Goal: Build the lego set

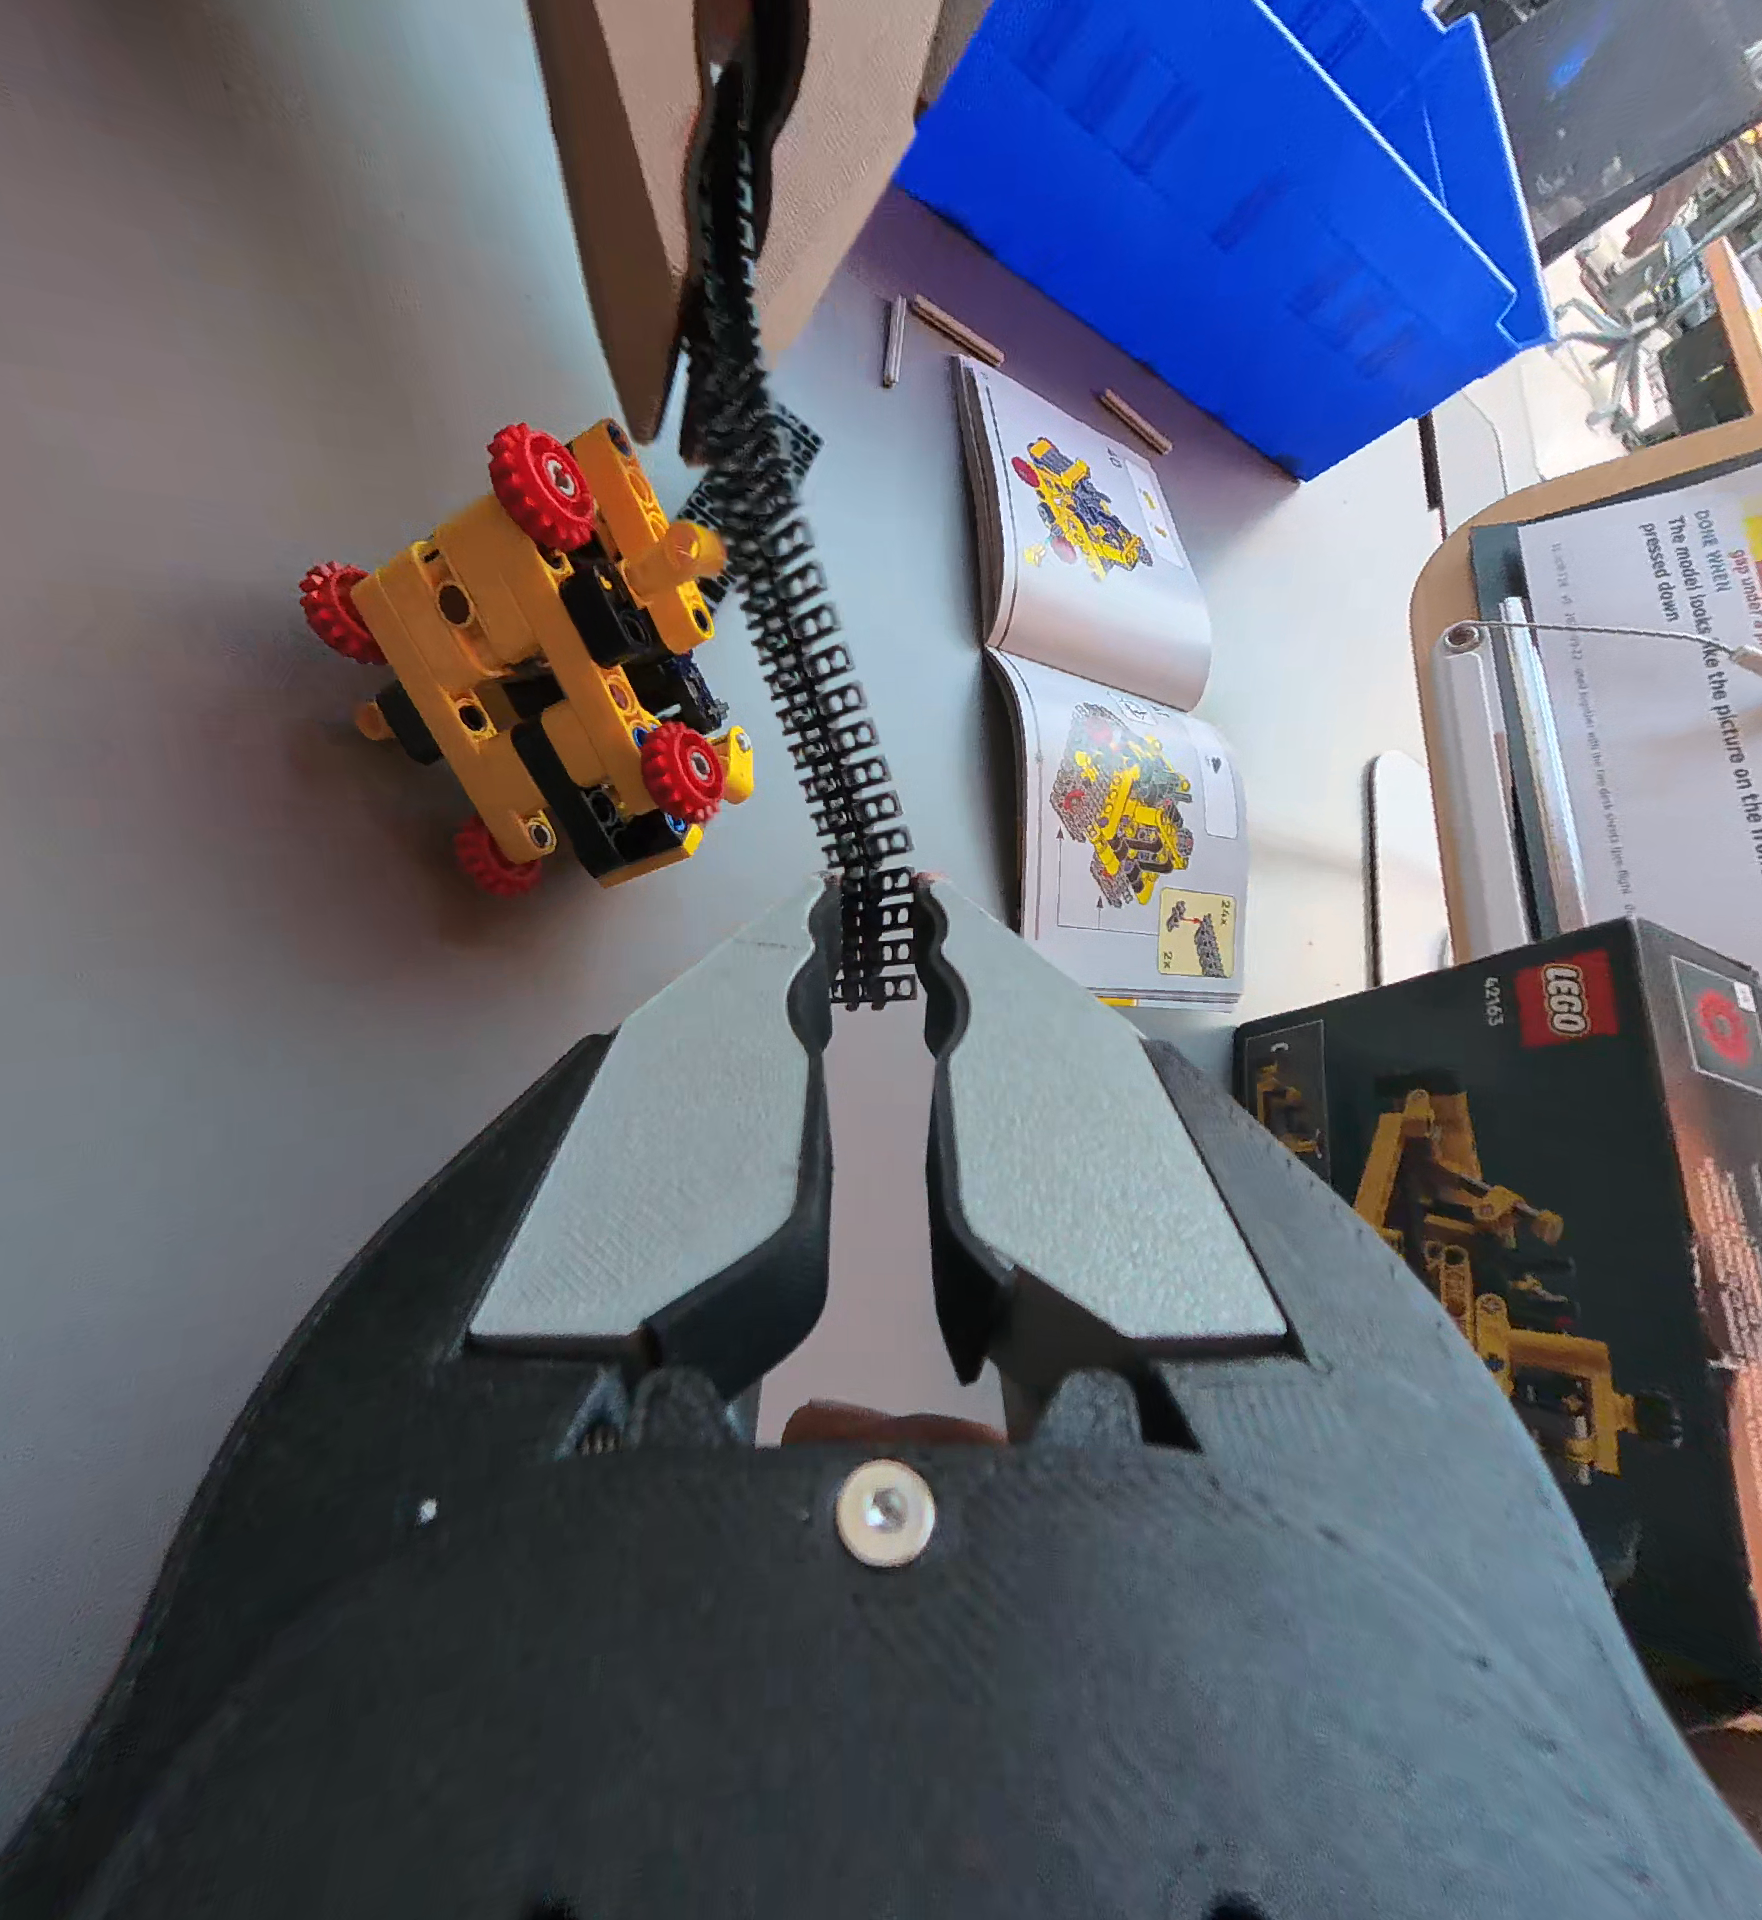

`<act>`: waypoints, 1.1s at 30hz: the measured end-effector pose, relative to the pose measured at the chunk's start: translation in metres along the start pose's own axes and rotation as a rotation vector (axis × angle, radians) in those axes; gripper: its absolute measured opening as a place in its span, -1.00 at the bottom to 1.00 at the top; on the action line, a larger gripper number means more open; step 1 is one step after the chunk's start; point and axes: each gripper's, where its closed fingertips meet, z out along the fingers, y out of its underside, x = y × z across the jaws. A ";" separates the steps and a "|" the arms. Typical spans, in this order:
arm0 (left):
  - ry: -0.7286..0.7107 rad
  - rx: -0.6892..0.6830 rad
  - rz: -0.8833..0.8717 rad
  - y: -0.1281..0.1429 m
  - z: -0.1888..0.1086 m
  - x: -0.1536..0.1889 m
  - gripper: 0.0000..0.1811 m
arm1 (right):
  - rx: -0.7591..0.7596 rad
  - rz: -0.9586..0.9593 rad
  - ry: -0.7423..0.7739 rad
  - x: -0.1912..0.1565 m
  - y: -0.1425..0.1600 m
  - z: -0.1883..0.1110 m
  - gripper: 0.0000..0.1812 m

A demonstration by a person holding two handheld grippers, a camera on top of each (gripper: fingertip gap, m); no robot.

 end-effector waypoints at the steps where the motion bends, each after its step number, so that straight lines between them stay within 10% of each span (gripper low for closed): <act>1: 0.004 0.013 -0.005 -0.005 0.000 0.004 -1.00 | 0.005 0.009 -0.004 0.000 0.001 0.000 -0.89; 33: -0.091 0.127 -0.181 -0.004 0.002 0.012 -0.99 | 0.003 0.072 -0.162 -0.024 0.009 0.005 -0.89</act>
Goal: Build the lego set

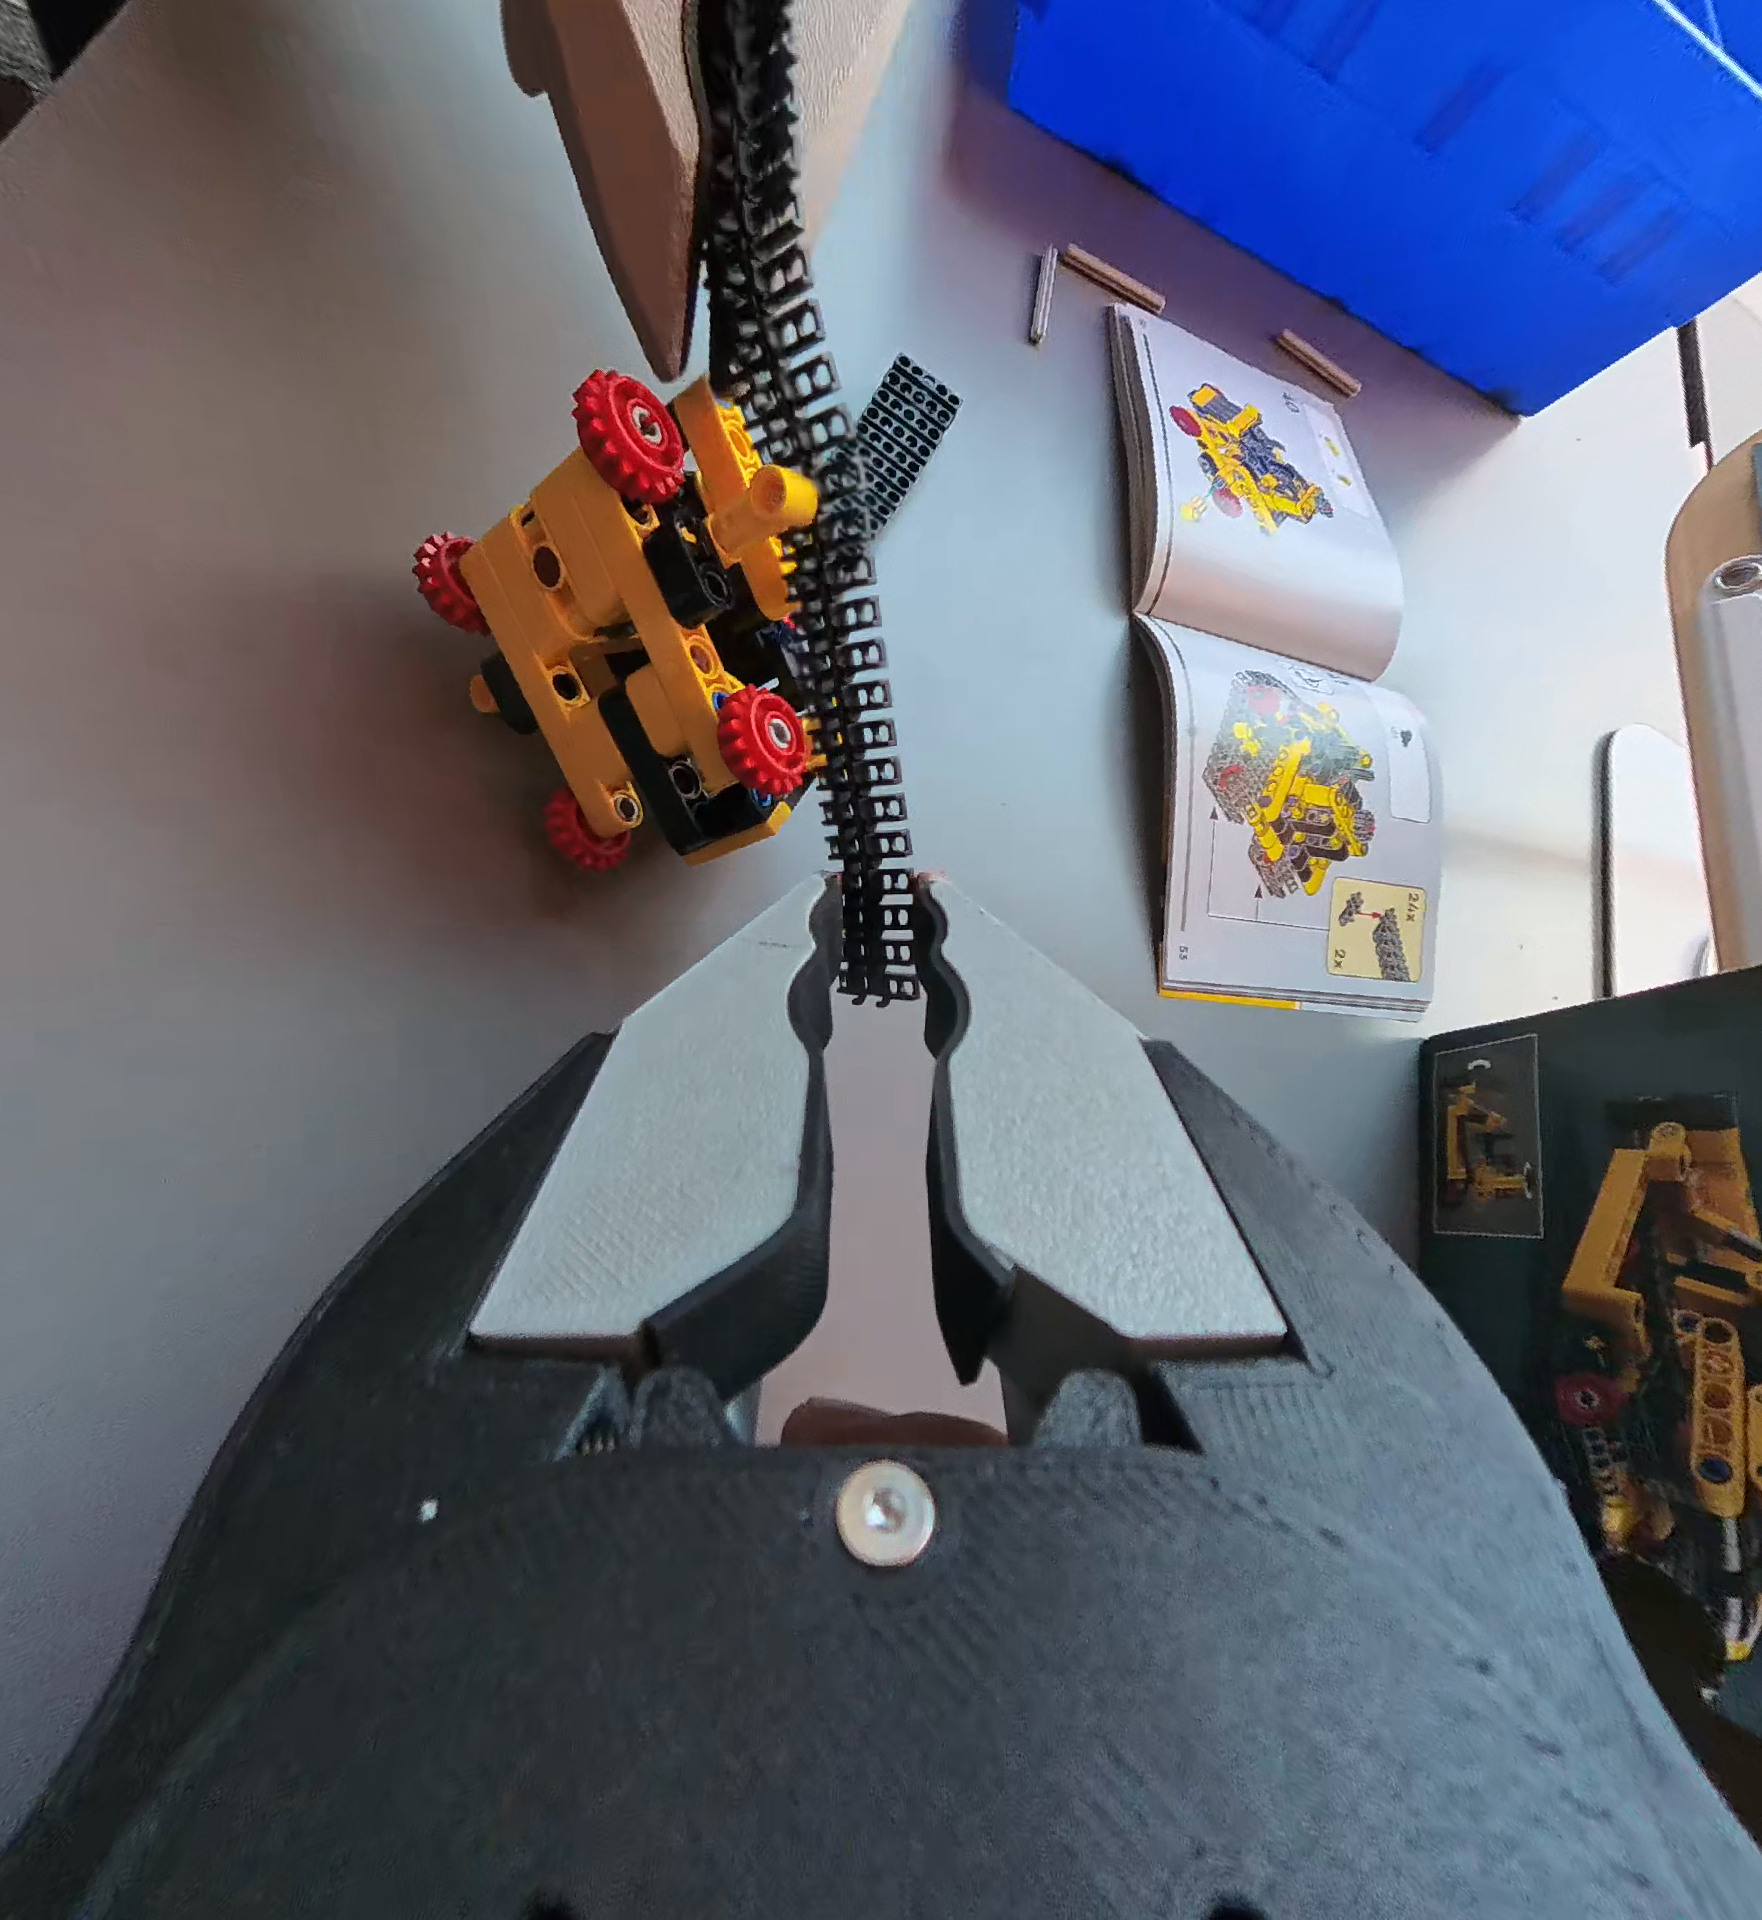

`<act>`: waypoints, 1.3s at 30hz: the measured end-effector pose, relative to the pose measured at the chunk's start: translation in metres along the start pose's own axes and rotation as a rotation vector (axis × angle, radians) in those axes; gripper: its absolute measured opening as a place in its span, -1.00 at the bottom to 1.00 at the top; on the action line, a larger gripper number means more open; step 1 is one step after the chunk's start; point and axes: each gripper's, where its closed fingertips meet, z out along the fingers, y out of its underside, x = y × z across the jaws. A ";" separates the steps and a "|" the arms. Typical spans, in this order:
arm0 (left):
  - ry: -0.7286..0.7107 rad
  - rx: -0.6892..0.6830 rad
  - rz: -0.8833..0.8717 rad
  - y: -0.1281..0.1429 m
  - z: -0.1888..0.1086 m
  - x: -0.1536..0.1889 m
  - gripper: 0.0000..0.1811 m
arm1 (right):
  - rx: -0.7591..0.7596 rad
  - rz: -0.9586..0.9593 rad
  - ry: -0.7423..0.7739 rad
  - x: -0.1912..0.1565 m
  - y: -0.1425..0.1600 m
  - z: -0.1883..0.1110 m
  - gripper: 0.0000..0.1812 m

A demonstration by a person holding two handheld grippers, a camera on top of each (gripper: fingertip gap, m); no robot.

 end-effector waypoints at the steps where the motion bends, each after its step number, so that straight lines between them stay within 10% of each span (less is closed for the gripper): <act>1: -0.018 0.009 0.004 0.000 0.000 -0.001 -1.00 | -0.004 -0.001 -0.004 -0.001 0.001 0.000 -0.89; 28: -0.017 0.048 0.039 0.013 -0.010 0.023 -0.94 | 0.022 0.001 -0.098 -0.017 -0.004 -0.004 -0.90; 39: 0.288 -0.009 0.238 0.038 -0.034 0.062 -0.80 | 0.028 0.035 -0.151 -0.025 -0.007 -0.008 -0.91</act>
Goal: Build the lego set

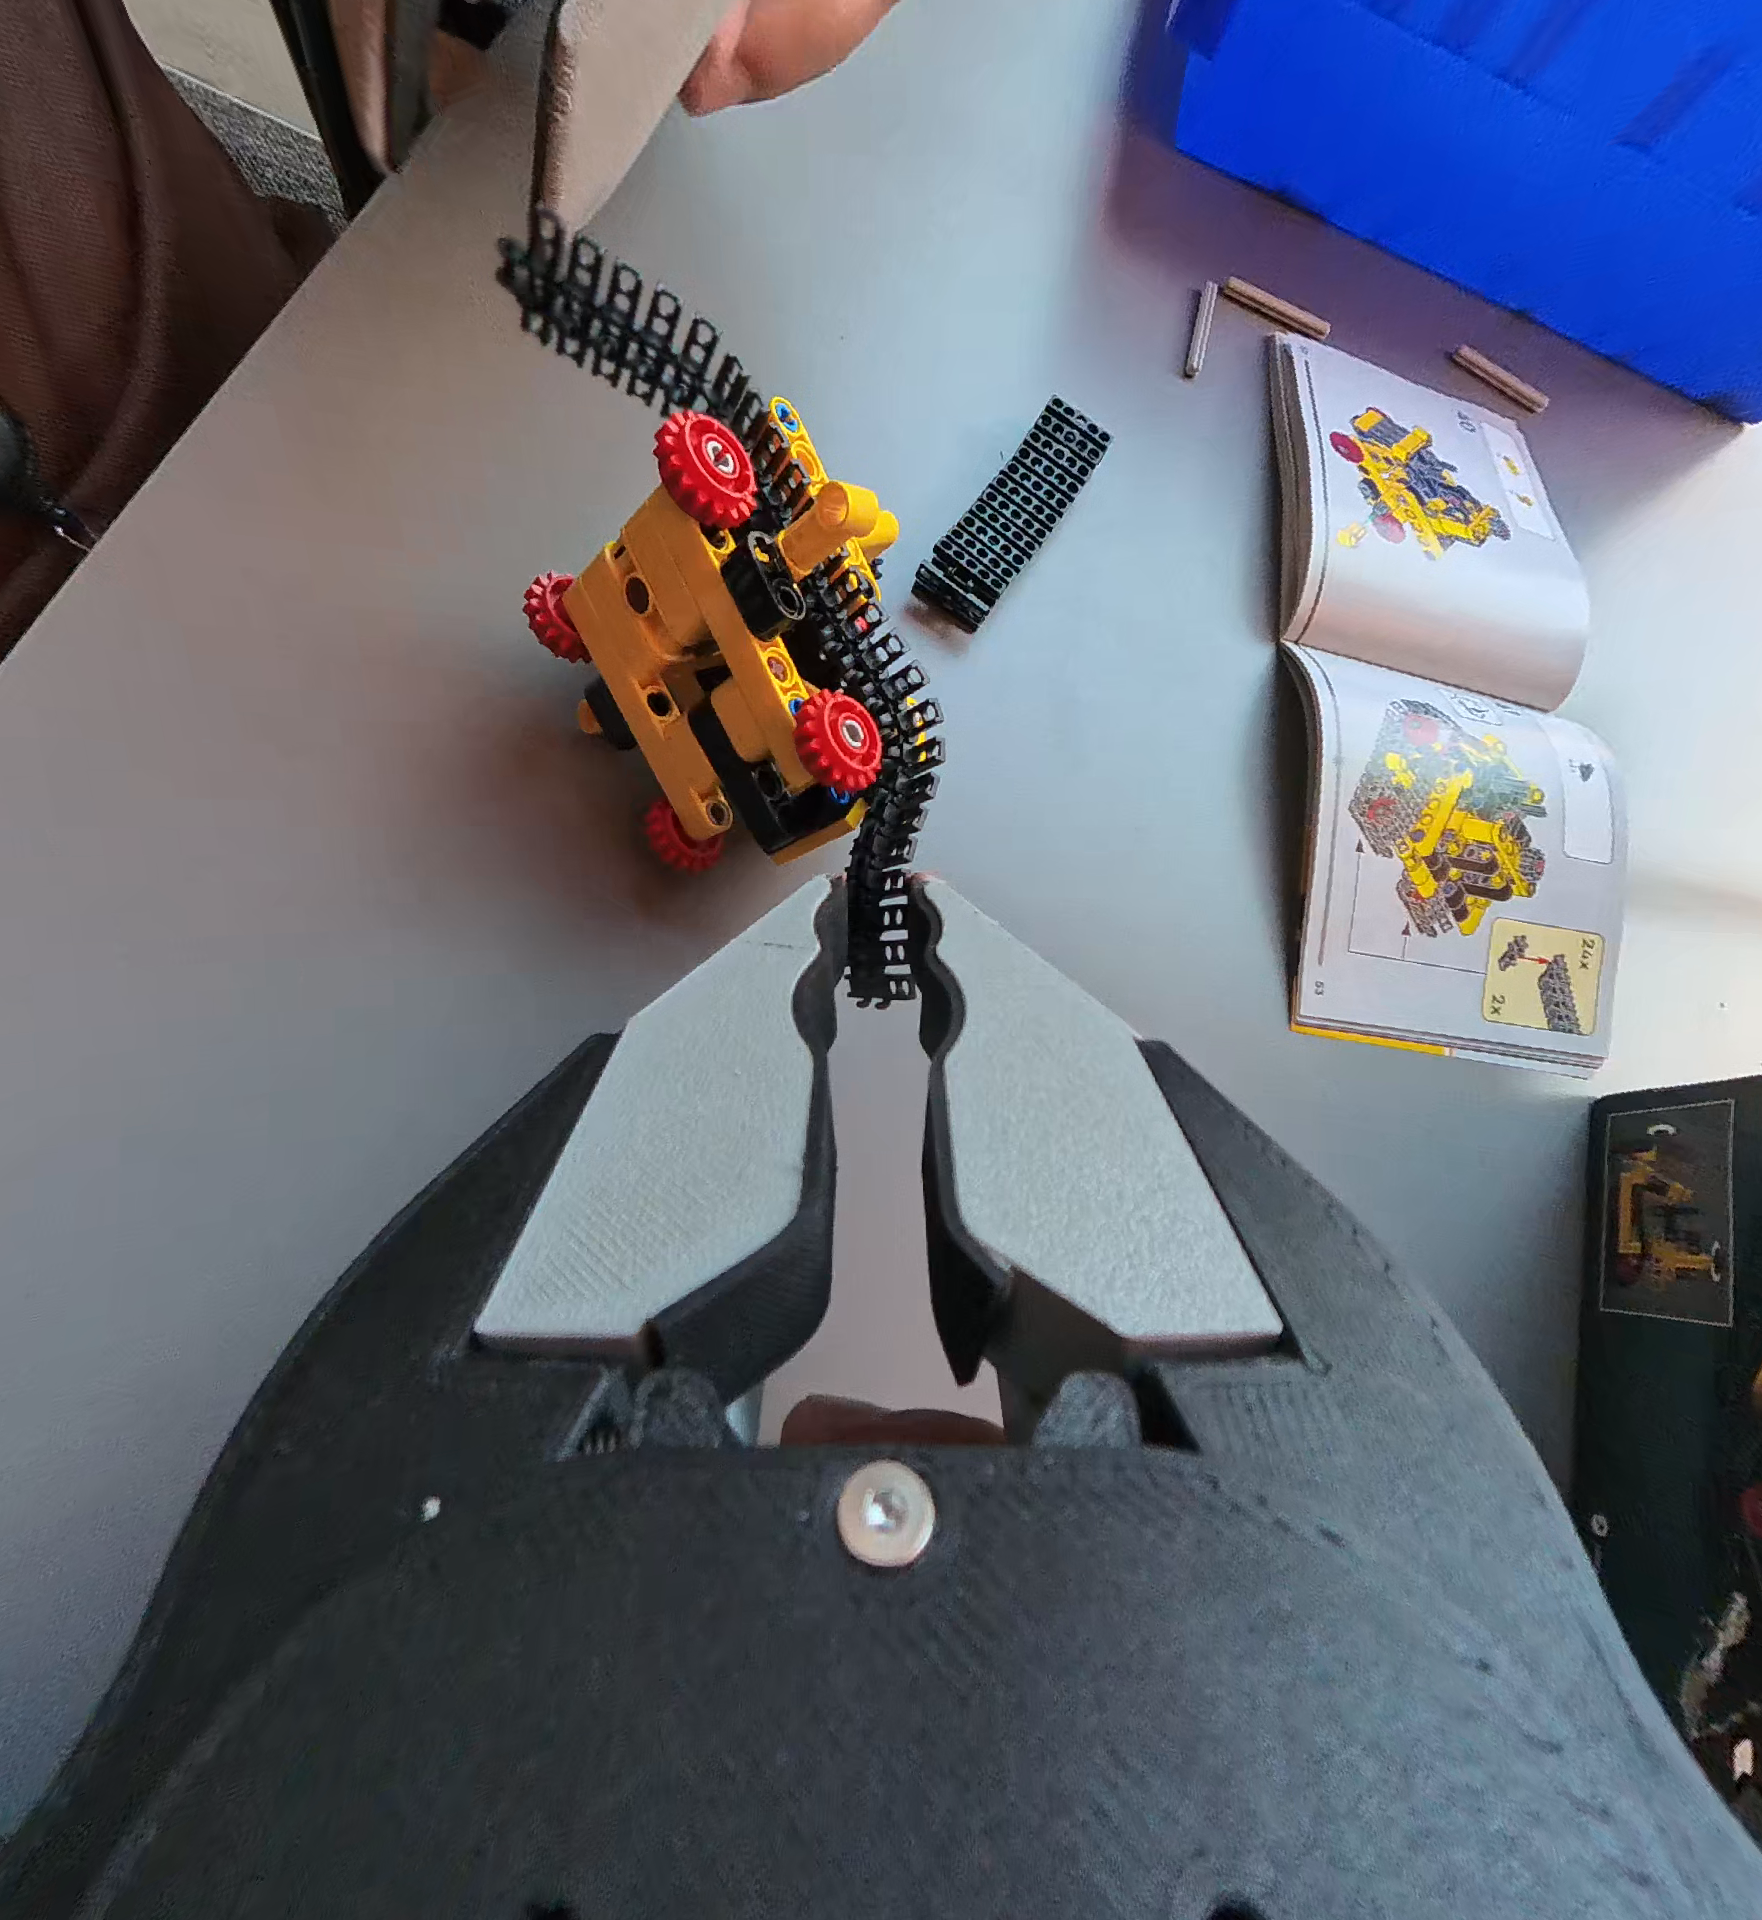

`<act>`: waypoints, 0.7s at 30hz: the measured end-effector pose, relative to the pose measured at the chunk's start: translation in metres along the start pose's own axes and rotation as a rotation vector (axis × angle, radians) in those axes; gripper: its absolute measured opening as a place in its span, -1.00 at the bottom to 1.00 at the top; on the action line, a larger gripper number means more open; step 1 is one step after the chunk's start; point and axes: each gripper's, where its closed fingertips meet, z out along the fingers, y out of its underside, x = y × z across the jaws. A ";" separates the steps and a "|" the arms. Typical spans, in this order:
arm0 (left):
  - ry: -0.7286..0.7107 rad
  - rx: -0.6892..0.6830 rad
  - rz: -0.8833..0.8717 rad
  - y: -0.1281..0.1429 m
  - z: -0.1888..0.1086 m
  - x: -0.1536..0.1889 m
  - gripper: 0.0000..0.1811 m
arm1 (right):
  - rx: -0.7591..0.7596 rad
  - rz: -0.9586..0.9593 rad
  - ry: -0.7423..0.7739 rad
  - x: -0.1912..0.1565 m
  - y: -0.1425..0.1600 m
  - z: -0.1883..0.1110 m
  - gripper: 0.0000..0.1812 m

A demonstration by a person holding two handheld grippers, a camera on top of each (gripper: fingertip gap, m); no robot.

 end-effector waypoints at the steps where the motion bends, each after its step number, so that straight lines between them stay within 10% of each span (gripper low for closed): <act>1: -0.027 -0.016 0.053 0.004 -0.002 -0.007 -0.82 | -0.001 -0.001 0.000 0.000 0.000 0.000 -0.91; 14: -0.274 -0.159 0.684 0.013 -0.015 -0.066 -1.00 | -0.004 -0.019 -0.001 -0.003 -0.003 0.001 -0.92; 21: -0.293 -0.225 0.859 -0.007 -0.004 -0.074 -0.75 | -0.010 -0.021 -0.001 -0.003 -0.002 0.000 -0.93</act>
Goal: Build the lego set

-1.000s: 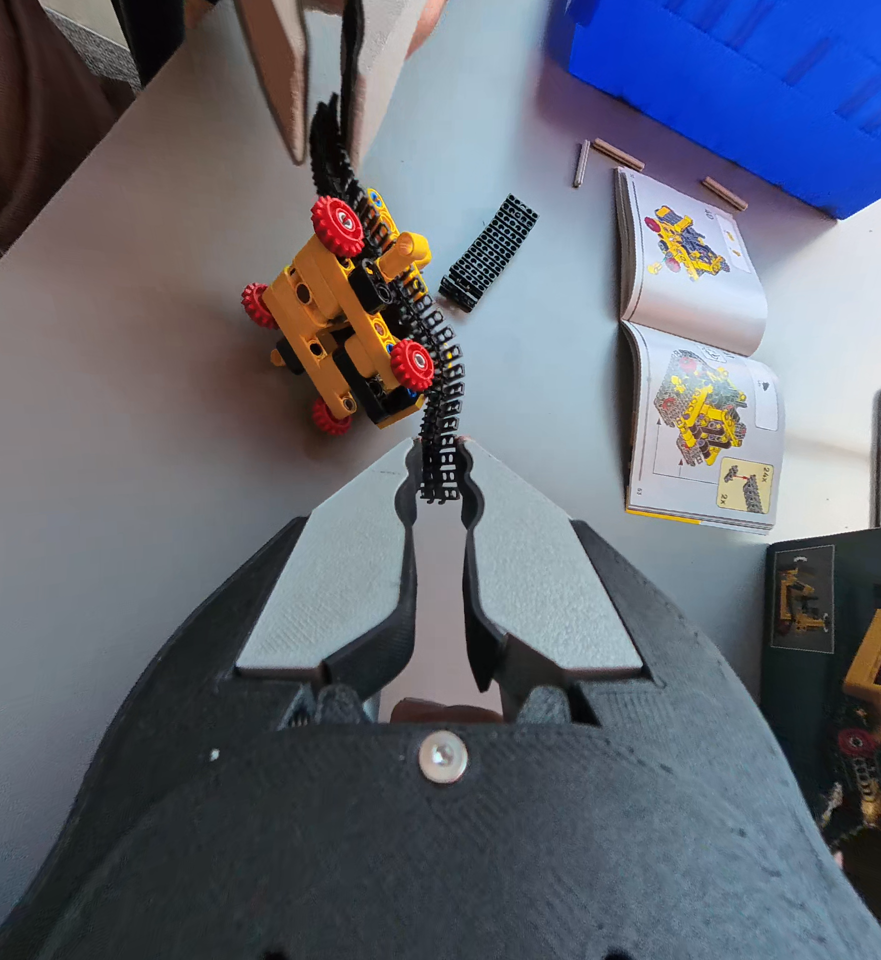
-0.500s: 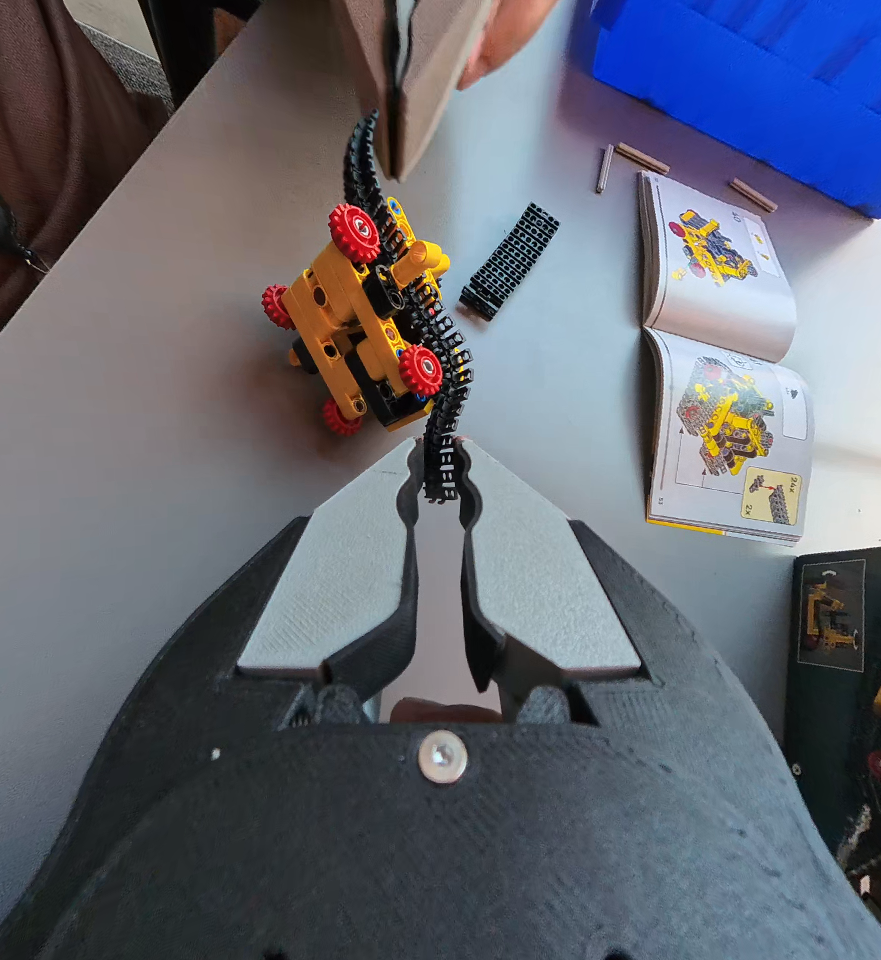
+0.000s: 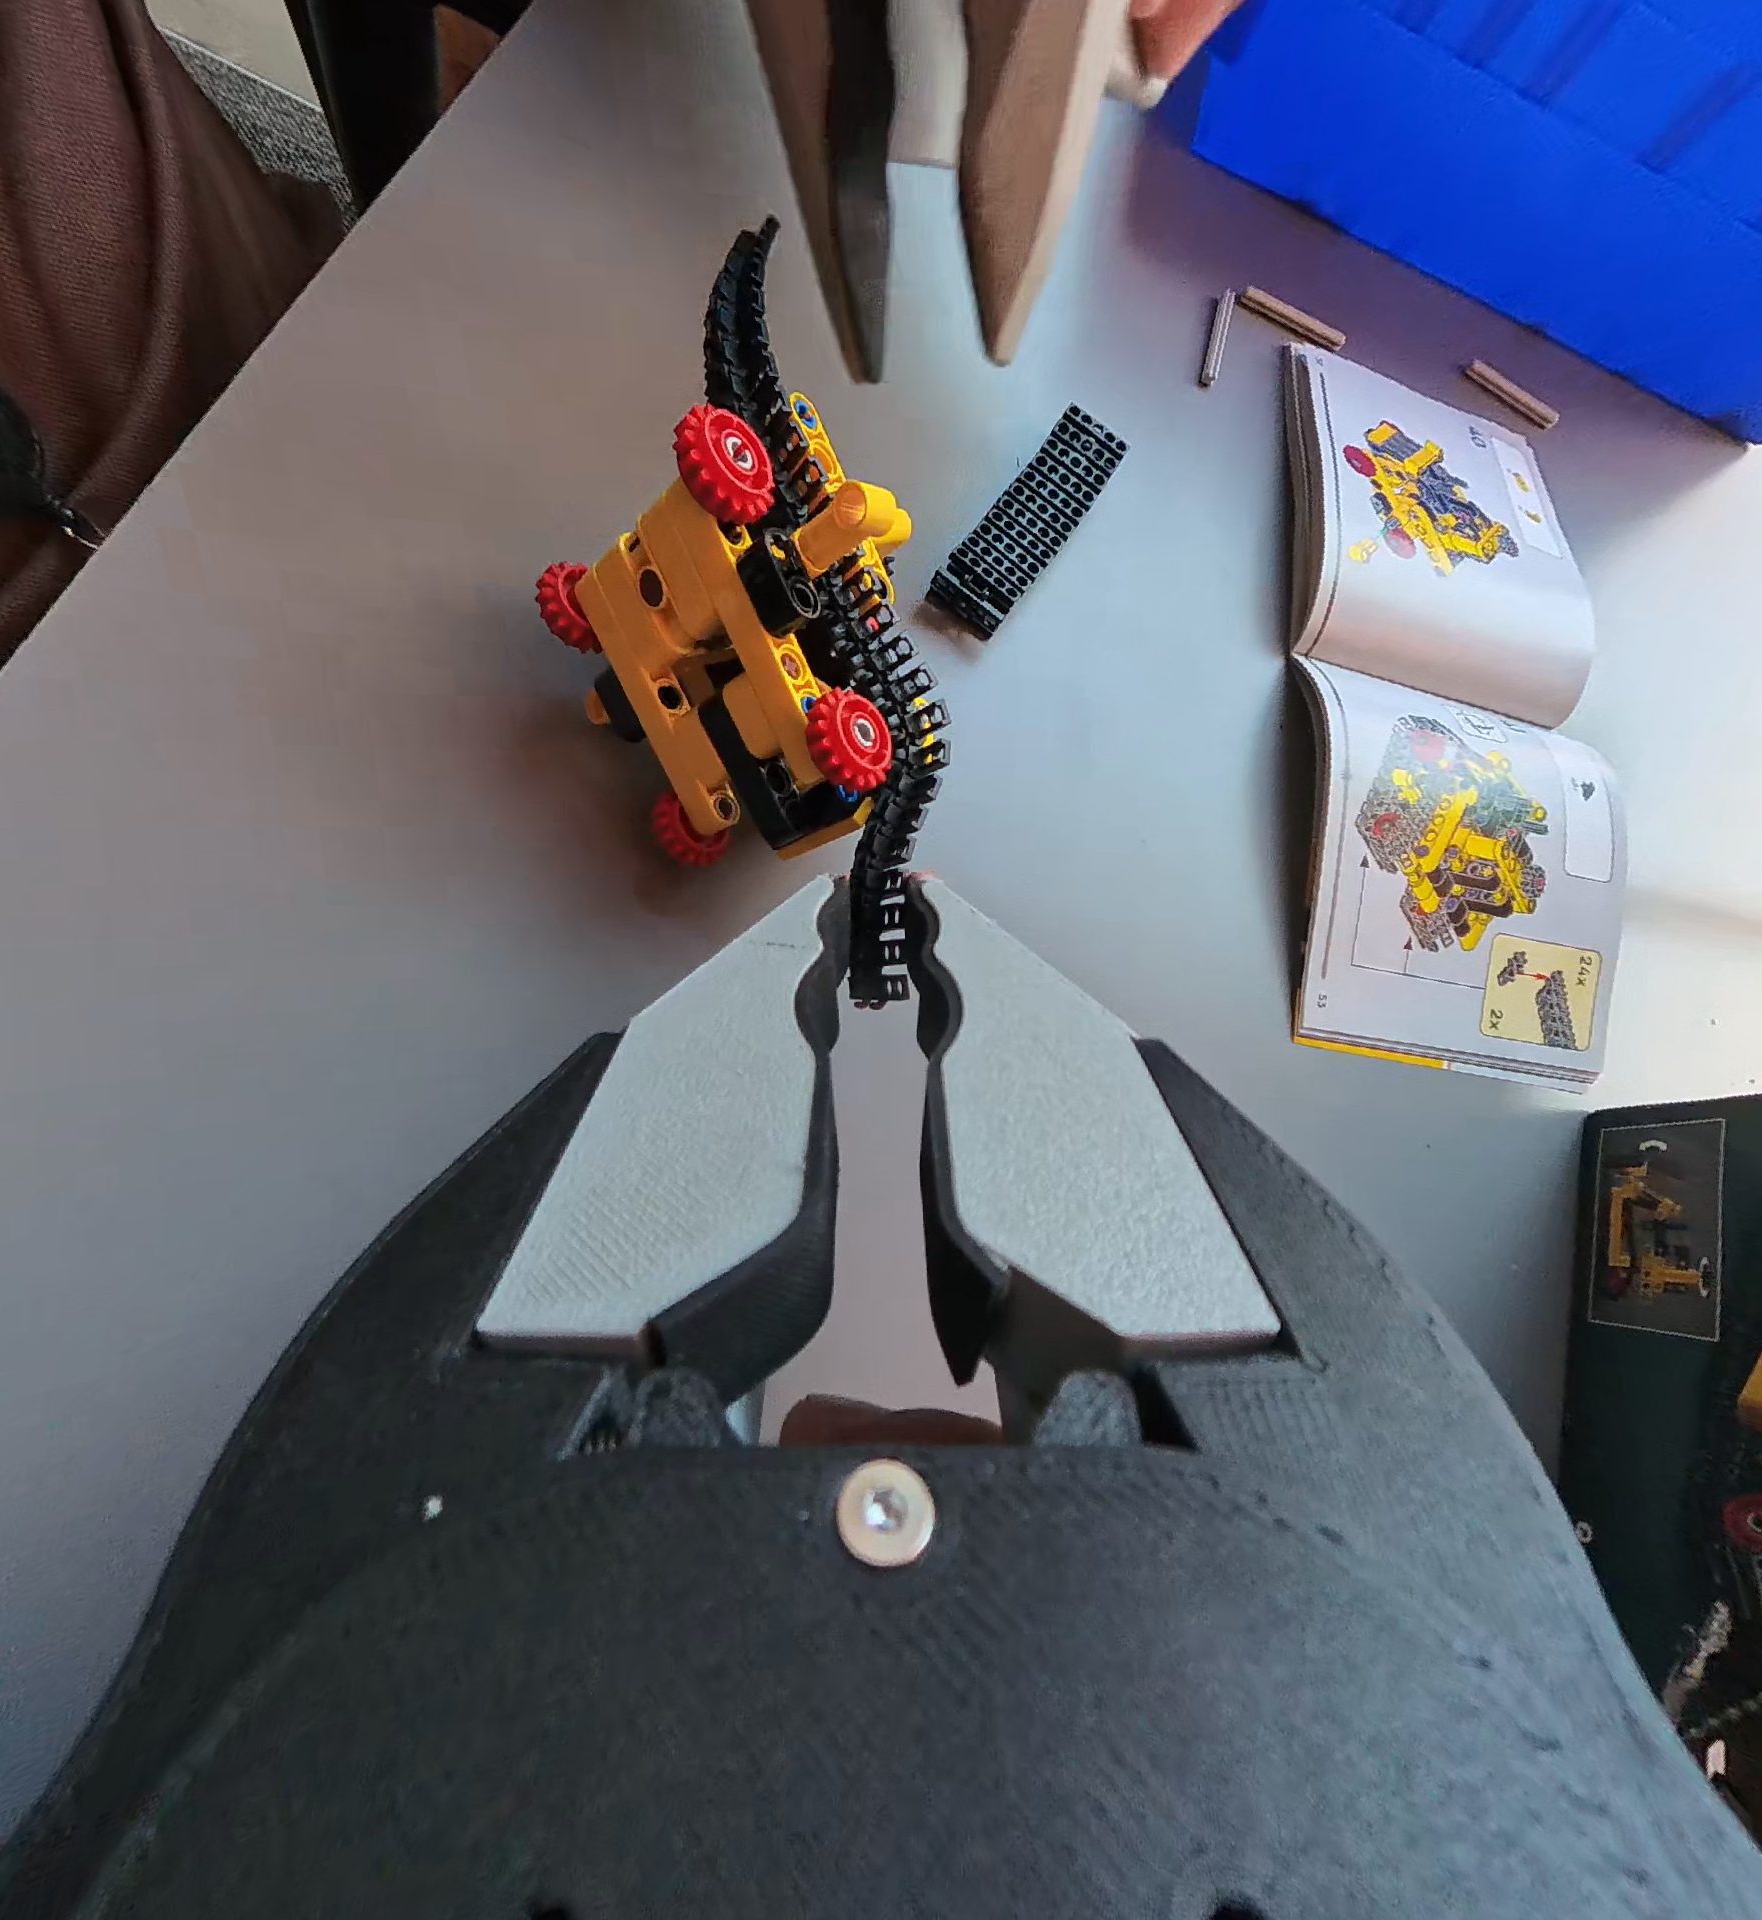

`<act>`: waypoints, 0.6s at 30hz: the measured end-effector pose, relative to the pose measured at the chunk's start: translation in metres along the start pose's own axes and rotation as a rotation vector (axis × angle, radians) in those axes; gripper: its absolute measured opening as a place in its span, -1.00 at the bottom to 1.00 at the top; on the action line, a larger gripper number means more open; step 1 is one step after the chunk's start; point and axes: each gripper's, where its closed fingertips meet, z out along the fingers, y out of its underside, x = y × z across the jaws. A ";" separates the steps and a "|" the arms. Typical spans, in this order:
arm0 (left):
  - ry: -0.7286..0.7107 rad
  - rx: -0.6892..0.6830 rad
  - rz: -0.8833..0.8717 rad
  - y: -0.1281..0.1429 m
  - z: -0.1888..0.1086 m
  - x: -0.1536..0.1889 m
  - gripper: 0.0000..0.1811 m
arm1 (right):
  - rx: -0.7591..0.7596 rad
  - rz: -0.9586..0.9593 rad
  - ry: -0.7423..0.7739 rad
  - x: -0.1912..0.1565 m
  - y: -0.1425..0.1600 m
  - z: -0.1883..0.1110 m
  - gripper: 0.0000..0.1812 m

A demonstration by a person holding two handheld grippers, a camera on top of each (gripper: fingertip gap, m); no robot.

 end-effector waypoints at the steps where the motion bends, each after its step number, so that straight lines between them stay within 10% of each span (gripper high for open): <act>1: 0.010 0.012 0.028 -0.008 0.002 0.003 -0.74 | -0.001 0.000 0.000 0.000 0.000 0.000 -0.93; 18: 0.091 0.127 0.125 -0.049 0.012 0.018 -0.87 | -0.008 -0.009 -0.008 -0.003 -0.003 0.000 -0.93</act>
